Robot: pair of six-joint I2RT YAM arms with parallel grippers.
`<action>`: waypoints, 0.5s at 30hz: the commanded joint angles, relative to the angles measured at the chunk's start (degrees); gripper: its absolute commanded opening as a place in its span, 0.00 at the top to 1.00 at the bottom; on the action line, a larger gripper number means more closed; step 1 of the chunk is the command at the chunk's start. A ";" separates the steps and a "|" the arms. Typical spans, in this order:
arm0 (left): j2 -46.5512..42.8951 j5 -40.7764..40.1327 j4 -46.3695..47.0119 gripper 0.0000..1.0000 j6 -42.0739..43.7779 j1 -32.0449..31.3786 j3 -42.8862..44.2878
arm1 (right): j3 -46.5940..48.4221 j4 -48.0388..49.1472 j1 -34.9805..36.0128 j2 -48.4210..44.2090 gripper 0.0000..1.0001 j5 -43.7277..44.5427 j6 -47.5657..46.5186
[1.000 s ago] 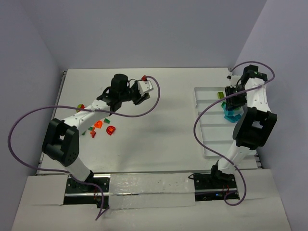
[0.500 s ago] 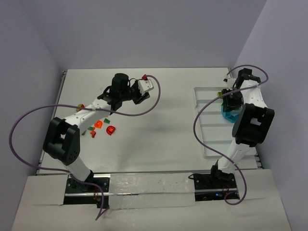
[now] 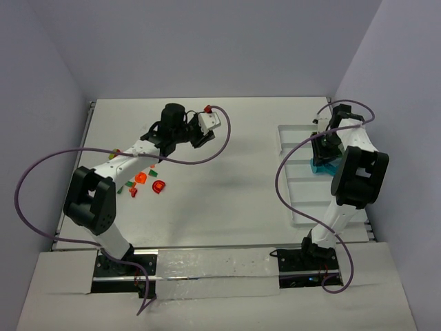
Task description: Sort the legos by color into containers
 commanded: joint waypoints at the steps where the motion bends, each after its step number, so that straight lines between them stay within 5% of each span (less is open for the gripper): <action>1: 0.41 -0.58 -0.24 1.00 -0.13 0.36 3.48 | -1.53 2.54 0.40 0.79 1.00 0.55 0.35; 15: 1.79 -0.15 -2.38 1.00 -0.30 0.36 6.05 | -1.23 5.54 0.37 4.39 1.00 7.31 1.38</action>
